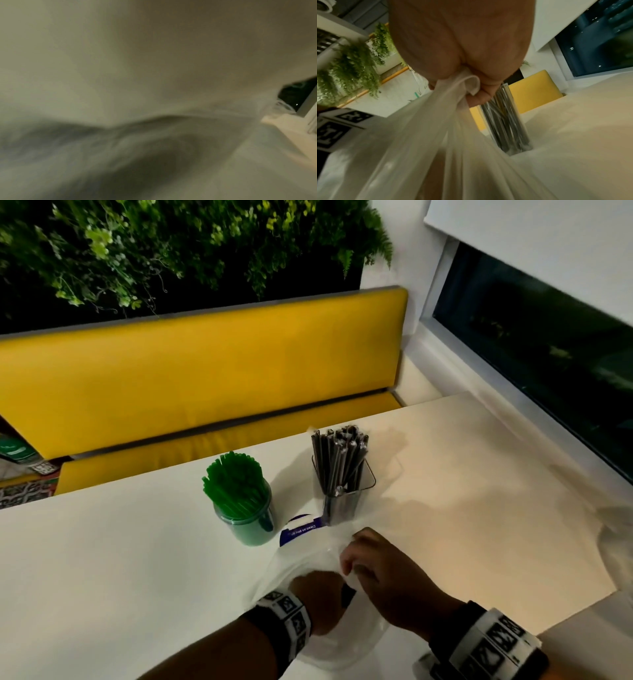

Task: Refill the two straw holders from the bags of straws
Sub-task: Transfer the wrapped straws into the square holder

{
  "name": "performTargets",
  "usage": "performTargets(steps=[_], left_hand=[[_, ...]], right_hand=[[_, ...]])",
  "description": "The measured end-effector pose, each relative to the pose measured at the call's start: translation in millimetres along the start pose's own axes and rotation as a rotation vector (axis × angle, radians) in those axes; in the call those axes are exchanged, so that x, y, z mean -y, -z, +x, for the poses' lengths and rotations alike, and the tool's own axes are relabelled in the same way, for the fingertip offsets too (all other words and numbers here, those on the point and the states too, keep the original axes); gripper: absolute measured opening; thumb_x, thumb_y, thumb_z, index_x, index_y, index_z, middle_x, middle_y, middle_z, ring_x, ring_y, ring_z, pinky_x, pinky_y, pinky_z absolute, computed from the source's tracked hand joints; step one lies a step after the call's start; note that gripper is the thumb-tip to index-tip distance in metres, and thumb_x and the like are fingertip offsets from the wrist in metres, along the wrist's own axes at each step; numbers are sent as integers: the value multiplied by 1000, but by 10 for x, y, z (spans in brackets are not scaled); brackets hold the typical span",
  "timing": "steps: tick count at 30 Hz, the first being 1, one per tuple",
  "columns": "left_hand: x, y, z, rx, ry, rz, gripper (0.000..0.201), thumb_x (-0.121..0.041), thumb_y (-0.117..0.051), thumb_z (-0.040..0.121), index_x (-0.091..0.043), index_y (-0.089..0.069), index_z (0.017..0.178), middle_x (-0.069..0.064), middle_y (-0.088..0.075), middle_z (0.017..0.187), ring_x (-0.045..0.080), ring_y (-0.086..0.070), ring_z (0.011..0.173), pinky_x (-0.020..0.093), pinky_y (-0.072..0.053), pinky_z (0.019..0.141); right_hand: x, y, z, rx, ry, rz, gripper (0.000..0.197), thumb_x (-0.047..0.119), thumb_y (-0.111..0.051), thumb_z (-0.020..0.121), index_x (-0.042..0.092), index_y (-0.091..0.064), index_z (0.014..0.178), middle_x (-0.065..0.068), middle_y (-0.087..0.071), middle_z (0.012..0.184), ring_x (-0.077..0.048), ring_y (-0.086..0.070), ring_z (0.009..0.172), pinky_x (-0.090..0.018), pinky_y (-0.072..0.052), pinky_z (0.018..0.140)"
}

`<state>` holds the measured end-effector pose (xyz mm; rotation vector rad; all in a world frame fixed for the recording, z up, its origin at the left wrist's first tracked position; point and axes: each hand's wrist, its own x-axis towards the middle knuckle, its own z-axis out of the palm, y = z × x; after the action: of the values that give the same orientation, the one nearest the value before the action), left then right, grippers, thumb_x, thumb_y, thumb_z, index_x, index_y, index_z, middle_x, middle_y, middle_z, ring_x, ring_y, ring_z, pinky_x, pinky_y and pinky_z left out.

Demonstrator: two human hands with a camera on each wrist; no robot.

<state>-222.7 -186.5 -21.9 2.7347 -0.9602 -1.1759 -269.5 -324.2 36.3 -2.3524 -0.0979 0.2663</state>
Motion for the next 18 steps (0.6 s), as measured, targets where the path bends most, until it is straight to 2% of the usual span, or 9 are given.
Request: performTargets(steps=[3, 5, 7, 9, 11, 13, 15, 16, 18], left_hand=[[-4, -65, 27, 99, -51, 74, 43, -35, -36, 106, -14, -40, 144, 15, -53, 141, 38, -49, 131, 47, -38, 107], [-7, -113, 47, 194, -130, 71, 51, -32, -38, 106, -21, -25, 155, 12, -37, 156, 36, -36, 143, 51, -27, 117], [20, -165, 75, 191, -167, 75, 52, -33, -39, 106, -25, -25, 155, 9, -33, 159, 34, -31, 146, 51, -23, 120], [76, -191, 107, 119, -191, 108, 44, -33, -41, 105, -22, -39, 148, 10, -46, 150, 35, -41, 139, 50, -31, 116], [113, -156, 112, 30, -173, 76, 39, -38, -35, 106, -19, -53, 135, 9, -57, 138, 34, -51, 129, 46, -37, 112], [139, -52, 68, -34, -150, -90, 49, -52, -26, 104, -22, -62, 121, 3, -65, 124, 27, -58, 115, 40, -41, 106], [175, 102, 10, -76, -161, -231, 50, -63, -31, 98, -24, -62, 103, -4, -63, 105, 19, -57, 98, 31, -41, 95], [206, 178, -11, -91, -187, -285, 39, -60, -40, 98, -26, -61, 101, -6, -62, 101, 17, -55, 96, 28, -38, 90], [245, 343, -76, -112, -260, -341, 20, -41, -56, 96, -28, -60, 110, -6, -64, 107, 14, -56, 99, 24, -38, 88]], right_hand=[[-11, -27, -96, -10, -49, 7, 30, 5, -42, 89, 29, -54, 75, 13, -45, 102, -5, -52, 90, -25, -48, 80], [-52, -44, -129, -65, -81, 17, 34, 2, -41, 87, 29, -56, 73, 14, -46, 101, -5, -52, 90, -27, -48, 78], [-95, -56, -127, -92, -108, -7, 34, 2, -41, 87, 29, -58, 74, 15, -45, 99, -5, -51, 89, -25, -47, 75], [-95, -65, -120, -76, -120, -43, 30, 7, -44, 88, 31, -59, 78, 16, -42, 99, -4, -51, 86, -18, -41, 69], [-87, -42, -125, -70, -123, -70, 20, 17, -50, 87, 33, -59, 82, 16, -41, 97, -4, -51, 83, -13, -37, 66], [-92, 4, -123, -74, -126, -94, 14, 21, -54, 86, 35, -57, 86, 15, -41, 97, -6, -52, 82, -13, -37, 65], [-148, 50, -119, -97, -140, -112, 24, 11, -51, 85, 35, -54, 88, 14, -40, 95, -8, -49, 75, -20, -38, 63], [-193, 61, -117, -122, -143, -121, 30, 5, -50, 83, 34, -52, 88, 13, -40, 95, -10, -47, 72, -22, -38, 61], [-234, 96, -119, -156, -150, -136, 34, 0, -48, 82, 33, -50, 90, 13, -38, 93, -11, -44, 69, -26, -38, 60]])
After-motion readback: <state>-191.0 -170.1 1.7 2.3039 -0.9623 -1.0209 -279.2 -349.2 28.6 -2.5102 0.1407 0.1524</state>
